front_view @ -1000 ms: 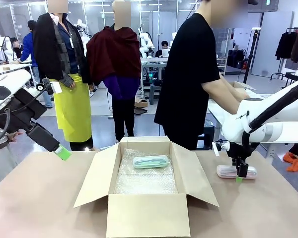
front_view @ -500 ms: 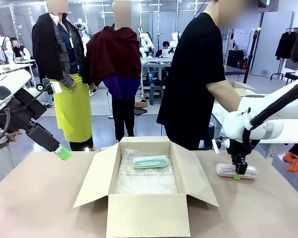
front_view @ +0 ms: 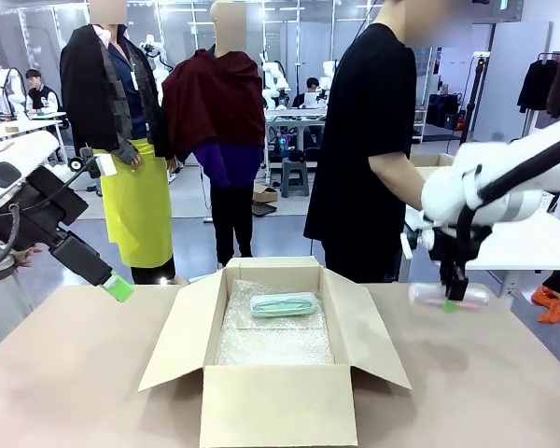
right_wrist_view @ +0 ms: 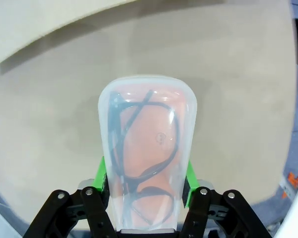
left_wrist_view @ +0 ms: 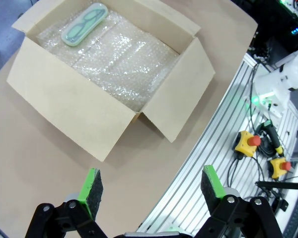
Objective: Pack the glasses set securely to prepare it for shipping.
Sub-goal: Put the Glasses case from the right side of the table into the Package Box.
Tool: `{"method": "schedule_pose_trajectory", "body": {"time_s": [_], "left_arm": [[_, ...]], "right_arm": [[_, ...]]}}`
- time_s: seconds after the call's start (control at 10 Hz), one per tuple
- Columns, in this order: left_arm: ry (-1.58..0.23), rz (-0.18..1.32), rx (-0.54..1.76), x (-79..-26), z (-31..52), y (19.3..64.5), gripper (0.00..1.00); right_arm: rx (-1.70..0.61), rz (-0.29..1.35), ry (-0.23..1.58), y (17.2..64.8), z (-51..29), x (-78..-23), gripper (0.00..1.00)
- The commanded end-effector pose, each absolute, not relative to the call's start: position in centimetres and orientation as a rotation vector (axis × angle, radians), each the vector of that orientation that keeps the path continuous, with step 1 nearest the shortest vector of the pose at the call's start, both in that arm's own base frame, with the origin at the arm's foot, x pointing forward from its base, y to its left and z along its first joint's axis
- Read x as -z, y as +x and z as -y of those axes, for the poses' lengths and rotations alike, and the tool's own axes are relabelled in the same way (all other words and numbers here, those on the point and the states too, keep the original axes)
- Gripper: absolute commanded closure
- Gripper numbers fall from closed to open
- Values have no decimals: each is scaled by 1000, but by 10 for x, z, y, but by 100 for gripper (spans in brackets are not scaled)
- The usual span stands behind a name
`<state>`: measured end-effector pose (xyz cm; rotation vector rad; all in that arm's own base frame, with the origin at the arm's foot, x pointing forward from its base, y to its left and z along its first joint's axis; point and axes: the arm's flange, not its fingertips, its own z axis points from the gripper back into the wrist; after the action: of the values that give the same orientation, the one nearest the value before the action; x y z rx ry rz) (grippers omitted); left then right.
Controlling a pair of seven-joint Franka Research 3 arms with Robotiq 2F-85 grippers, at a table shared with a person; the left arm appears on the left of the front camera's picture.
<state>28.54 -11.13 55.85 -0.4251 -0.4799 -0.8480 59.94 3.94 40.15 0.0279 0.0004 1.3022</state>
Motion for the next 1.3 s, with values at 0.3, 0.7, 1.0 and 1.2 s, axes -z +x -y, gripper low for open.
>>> {"method": "schedule_pose_trajectory", "body": {"time_s": [0.3, 0.7, 1.0, 1.2], "left_arm": [[-424, 478, 849, -559, 110, 285, 0], [-424, 478, 849, -559, 110, 285, 0], [-424, 478, 849, -559, 110, 285, 0], [-424, 478, 849, -559, 110, 285, 0]], "right_arm": [[-1270, -27, 52, 594, -89, -494, 69], [-1407, -12, -20, 572, -227, -502, 69], [-1477, -48, -46, 563, -308, -496, 69], [-1443, -13, -30, 555, -354, -479, 69]]}}
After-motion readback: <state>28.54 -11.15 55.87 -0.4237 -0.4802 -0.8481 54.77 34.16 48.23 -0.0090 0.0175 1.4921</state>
